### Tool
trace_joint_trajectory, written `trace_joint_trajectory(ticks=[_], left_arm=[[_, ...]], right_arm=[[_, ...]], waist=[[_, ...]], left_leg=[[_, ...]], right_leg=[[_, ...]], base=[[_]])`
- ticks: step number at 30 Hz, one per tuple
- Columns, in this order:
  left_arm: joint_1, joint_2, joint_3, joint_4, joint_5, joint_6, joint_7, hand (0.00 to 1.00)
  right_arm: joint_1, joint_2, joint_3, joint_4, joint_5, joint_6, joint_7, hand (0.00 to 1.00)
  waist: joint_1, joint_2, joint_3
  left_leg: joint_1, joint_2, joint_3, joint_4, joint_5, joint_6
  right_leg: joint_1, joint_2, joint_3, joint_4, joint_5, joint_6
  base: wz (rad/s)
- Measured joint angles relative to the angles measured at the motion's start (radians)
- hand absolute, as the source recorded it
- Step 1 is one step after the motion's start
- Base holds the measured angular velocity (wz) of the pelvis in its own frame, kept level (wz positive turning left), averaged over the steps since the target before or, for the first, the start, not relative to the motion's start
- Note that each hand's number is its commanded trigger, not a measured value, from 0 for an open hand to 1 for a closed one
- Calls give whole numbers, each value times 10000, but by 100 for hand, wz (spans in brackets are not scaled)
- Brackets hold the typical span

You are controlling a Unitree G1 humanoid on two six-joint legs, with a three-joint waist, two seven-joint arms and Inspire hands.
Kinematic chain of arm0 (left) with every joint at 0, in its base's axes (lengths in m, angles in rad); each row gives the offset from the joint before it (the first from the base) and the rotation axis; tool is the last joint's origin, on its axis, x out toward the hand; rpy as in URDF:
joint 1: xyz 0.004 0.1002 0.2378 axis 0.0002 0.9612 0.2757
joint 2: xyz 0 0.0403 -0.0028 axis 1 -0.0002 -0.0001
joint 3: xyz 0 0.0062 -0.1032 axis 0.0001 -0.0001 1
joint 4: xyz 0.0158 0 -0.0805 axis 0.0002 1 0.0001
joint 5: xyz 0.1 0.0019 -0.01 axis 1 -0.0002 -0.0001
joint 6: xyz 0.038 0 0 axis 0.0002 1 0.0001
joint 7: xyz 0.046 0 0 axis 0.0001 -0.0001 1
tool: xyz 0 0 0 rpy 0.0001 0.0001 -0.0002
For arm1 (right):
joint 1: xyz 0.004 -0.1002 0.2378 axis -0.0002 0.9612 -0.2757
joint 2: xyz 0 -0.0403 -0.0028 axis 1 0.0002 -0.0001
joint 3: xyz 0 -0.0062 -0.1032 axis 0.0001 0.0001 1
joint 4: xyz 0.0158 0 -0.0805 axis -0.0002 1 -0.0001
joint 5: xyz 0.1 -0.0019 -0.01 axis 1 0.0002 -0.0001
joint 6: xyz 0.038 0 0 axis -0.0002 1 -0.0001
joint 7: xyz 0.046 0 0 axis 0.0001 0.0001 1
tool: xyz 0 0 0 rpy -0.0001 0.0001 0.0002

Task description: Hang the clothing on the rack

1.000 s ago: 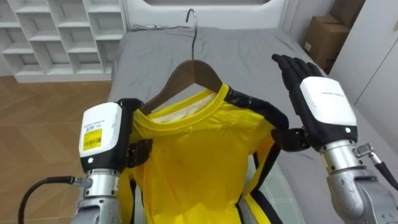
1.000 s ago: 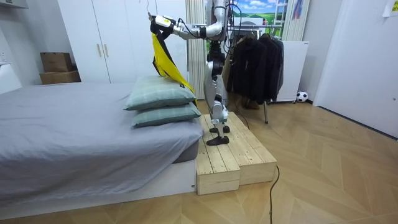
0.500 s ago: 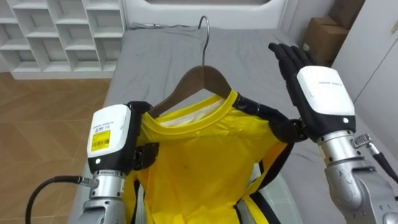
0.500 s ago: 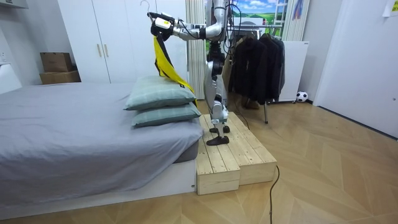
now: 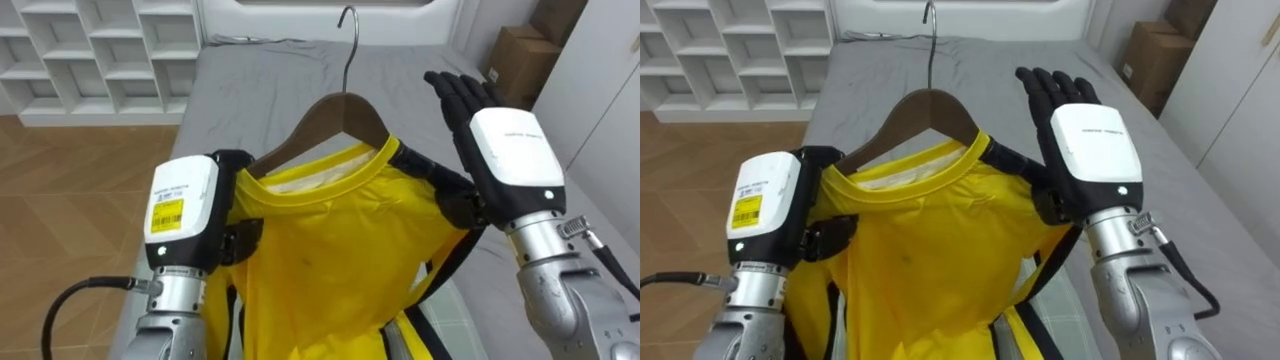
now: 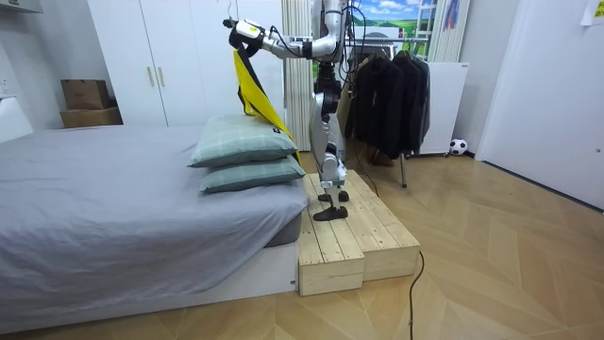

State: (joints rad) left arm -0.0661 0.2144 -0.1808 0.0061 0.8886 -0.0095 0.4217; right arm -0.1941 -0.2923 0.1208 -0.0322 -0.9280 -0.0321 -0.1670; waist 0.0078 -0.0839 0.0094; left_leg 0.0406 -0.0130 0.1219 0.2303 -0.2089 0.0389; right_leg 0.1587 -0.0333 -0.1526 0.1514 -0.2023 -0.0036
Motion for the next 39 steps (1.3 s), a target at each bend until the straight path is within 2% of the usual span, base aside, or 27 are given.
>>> trace_joint_trajectory(ticks=[10,17,28,32,39], left_arm=[[0,247,4,0,214,35,-237,100],[-7,214,16,-2,1379,32,-350,100],[-253,-38,47,-2,1836,16,-428,100],[-308,-31,171,-2,1829,-7,-428,100],[-308,-29,207,-2,1834,-48,-386,100]], right_arm=[[1,-94,179,0,1696,223,1410,0],[3,-76,173,1,2263,257,2303,0],[3,-71,105,-2,2363,256,3365,0],[3,-83,104,1,3607,257,3689,0],[2,-77,101,293,4726,257,3736,0]], waist=[[28,11,-5],[106,40,-10],[-9,35,-10],[12,36,-9],[72,57,8]], left_leg=[[27,-15,-165,5,0,0],[60,-18,-234,2,1,-1],[235,-24,-199,-7,0,-1],[256,-13,-214,-6,0,-2],[218,-25,-265,7,0,-2]], right_leg=[[11,16,26,0,0,0],[39,22,90,5,0,-1],[313,22,124,-5,0,-1],[300,6,128,-7,0,-1],[304,15,21,-14,0,-1]], base=[[3],[0],[1],[-4],[2]])
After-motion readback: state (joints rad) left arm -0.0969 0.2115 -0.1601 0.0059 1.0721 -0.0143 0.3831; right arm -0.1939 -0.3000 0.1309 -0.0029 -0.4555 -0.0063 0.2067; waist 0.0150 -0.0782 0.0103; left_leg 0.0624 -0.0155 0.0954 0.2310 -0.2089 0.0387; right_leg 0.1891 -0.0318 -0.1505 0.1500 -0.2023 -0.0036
